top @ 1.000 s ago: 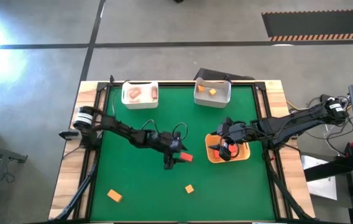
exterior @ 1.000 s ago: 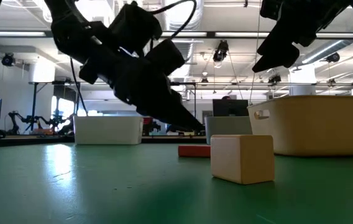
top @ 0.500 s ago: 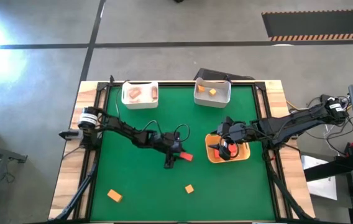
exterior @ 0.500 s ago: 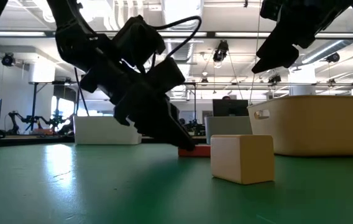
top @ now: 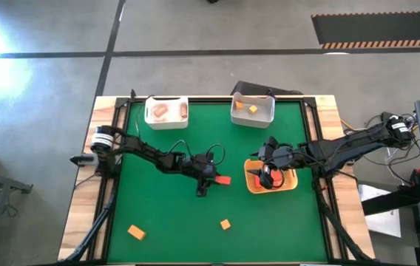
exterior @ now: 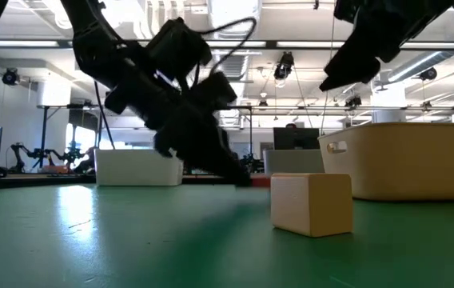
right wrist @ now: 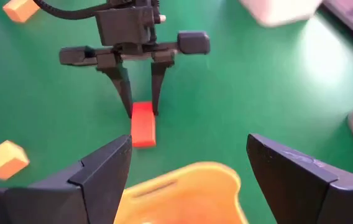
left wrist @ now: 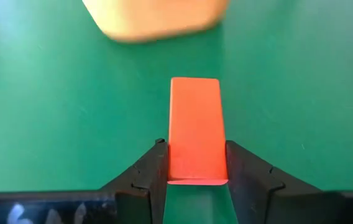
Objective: Sort & place blocks by color
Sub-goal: Put the orange block into the yellow bin
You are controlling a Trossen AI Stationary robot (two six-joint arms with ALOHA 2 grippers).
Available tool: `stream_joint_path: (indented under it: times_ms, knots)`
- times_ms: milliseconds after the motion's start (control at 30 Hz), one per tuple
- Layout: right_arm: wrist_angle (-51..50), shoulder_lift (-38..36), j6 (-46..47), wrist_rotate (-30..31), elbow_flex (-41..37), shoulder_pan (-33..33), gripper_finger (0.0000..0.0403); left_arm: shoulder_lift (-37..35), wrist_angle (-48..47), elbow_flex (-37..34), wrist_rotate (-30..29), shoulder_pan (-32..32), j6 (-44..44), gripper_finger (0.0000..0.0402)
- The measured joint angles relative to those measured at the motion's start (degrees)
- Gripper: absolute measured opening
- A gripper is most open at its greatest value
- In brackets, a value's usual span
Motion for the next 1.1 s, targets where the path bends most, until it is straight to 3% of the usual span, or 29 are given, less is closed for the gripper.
stream_joint_path:
  times_ms: [233,367,567,1100]
  knots:
    - [17.69,0.02,-11.9,2.84,-3.99,2.88,0.0306,-6.73,4.1,0.0,-2.79,1.73,5.7,0.0113]
    - [28.23,0.13,-18.18,7.34,-7.22,4.76,0.0306,-11.37,10.97,0.08,-2.49,1.79,5.85,0.0113]
    - [43.44,0.28,-24.06,8.08,-10.7,5.39,0.0306,-13.78,16.92,-0.07,-2.32,1.31,5.69,0.0113]
    - [55.73,4.72,-29.12,8.05,-11.46,5.19,0.0306,-12.71,25.54,0.24,-2.27,1.15,5.51,0.0113]
